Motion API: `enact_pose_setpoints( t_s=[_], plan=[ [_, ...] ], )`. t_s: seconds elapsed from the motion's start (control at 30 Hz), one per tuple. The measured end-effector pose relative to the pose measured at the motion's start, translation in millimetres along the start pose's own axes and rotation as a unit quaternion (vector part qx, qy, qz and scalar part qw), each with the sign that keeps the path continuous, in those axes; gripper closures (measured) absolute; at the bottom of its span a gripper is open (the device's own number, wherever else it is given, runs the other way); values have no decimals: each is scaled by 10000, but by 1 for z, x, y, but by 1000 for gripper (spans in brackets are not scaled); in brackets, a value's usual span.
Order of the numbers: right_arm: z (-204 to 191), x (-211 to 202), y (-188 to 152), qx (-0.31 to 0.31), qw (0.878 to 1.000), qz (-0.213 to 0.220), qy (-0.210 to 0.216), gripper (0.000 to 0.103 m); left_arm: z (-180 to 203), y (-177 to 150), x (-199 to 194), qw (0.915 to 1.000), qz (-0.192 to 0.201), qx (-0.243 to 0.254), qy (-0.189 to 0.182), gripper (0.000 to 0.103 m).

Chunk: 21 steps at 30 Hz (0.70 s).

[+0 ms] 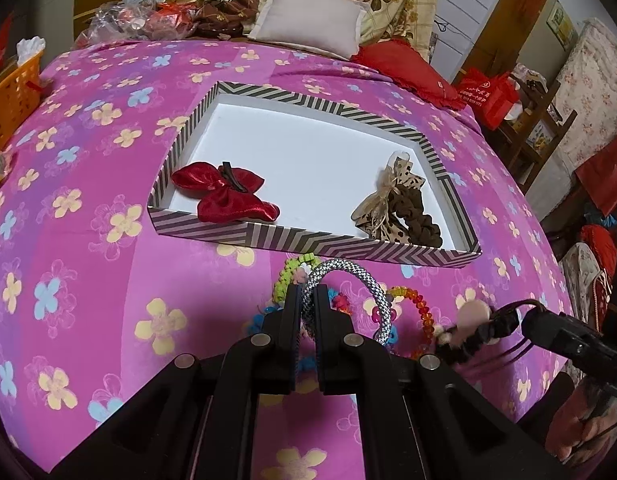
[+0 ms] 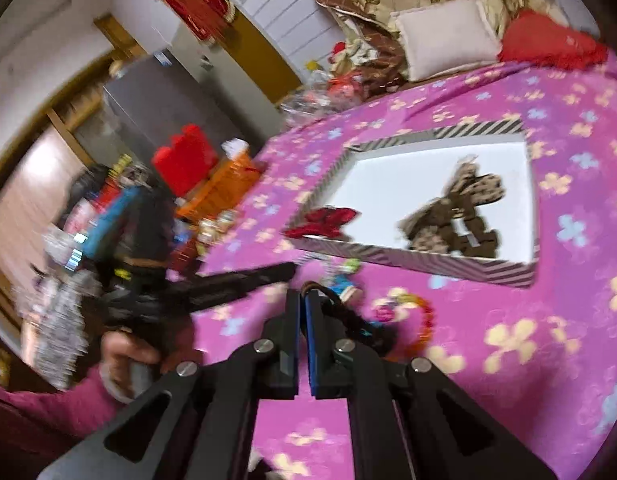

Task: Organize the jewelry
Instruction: 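Lift the silver bangle with the left tool while the right lifts the black scrunchie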

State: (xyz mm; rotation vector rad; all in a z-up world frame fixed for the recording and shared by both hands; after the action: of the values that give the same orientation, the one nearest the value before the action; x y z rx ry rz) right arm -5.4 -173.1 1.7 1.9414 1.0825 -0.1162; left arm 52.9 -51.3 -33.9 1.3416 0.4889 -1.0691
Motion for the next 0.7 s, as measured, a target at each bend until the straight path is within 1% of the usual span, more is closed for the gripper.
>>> enact_pose_setpoints(
  t_s=[0.03,0.07,0.13,0.23,0.33,0.53,0.63,0.7],
  plan=[
    [3,3,-1,-80,9997,-68,-233,100,1,-1,1,10000,-19,6,-13,103],
    [6,4,-2,-67,9995,-108,-282,100,2,-2,1,10000,-30,17,-28,103],
    [10,5,-5,91,9998,-98,-178,100,5,-5,1,9999,-57,67,-50,103],
    [12,5,-7,66,9995,-118,-291,100,11,-10,1,9998,-116,105,-154,103],
    [14,5,-7,70,9994,-110,-332,100,16,-14,-1,9992,-147,108,-352,103],
    [17,3,-7,106,9992,-99,-373,100,25,-21,-6,9980,-218,152,-576,103],
    [18,4,-7,110,9991,-118,-398,100,30,-24,-8,9968,-260,128,-750,103],
    [17,4,-7,115,9992,-119,-375,101,34,-25,-7,9966,-276,148,-766,103]
  ],
)
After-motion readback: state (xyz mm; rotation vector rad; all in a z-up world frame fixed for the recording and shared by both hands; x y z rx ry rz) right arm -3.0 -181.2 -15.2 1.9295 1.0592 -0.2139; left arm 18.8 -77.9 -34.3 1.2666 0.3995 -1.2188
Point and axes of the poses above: each gripper's, at about its wrist camera, not at the fingertips, and x roughly the way its jaws point, z to its right, y to its top, the point moved 6 cm from there along x, roughly the way its jaws point, and after that the axes turned 4 degrees about y, right-handed, at the moved point
